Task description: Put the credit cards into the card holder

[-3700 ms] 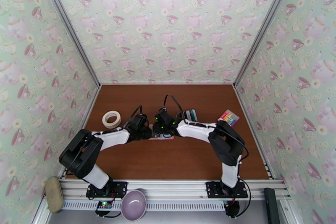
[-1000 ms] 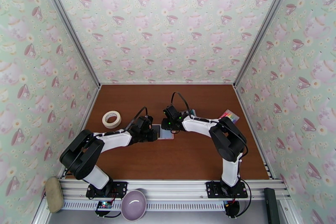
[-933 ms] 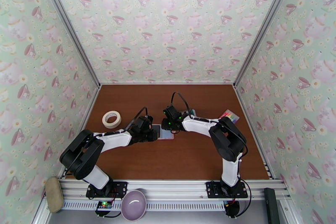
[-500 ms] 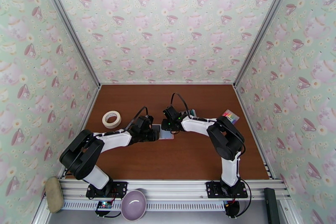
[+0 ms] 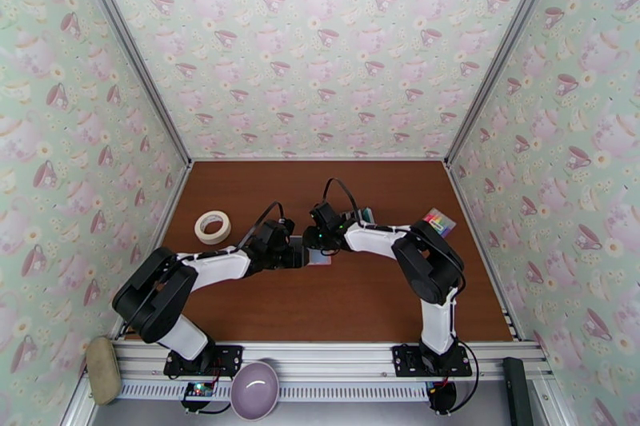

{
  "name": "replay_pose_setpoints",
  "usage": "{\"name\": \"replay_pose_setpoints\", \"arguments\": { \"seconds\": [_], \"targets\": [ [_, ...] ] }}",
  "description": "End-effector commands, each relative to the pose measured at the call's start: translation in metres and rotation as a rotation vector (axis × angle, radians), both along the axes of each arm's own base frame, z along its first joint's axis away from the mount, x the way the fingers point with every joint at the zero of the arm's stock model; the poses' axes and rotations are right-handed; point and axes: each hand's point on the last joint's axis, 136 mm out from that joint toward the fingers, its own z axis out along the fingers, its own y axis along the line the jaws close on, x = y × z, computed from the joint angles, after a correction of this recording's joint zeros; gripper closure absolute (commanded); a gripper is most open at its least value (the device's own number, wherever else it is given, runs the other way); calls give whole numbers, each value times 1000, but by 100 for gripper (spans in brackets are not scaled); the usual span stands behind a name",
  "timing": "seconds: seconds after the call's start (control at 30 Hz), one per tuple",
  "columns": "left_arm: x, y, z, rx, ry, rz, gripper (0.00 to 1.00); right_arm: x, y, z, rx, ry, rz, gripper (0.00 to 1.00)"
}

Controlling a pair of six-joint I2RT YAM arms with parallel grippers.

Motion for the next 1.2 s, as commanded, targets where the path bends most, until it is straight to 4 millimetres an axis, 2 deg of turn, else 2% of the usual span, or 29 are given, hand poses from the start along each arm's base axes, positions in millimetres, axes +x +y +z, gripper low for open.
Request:
{"name": "replay_pose_setpoints", "arguments": {
  "seconds": [0.0,0.3,0.5,0.6,0.73,0.8,0.97,1.17],
  "targets": [
    [-15,32,-36,159,84,55,36,-15,8,-8,59,66,9,65],
    [-18,37,-47,199,111,61,41,-17,14,5,137,68,2,66],
    [-22,41,-54,227,129,64,55,-15,15,22,171,44,-1,66],
    [-24,43,-57,235,138,68,60,-12,12,32,185,29,-7,66],
    [-25,44,-58,233,140,69,60,-10,2,45,168,-2,-21,62],
    [-25,44,-58,233,143,72,61,-11,-4,47,141,-13,-26,60],
    [-25,43,-56,225,140,68,63,-9,-19,35,88,-11,-47,59],
    [-24,40,-54,219,138,63,63,-6,-13,25,98,13,-35,59]
  ]
}}
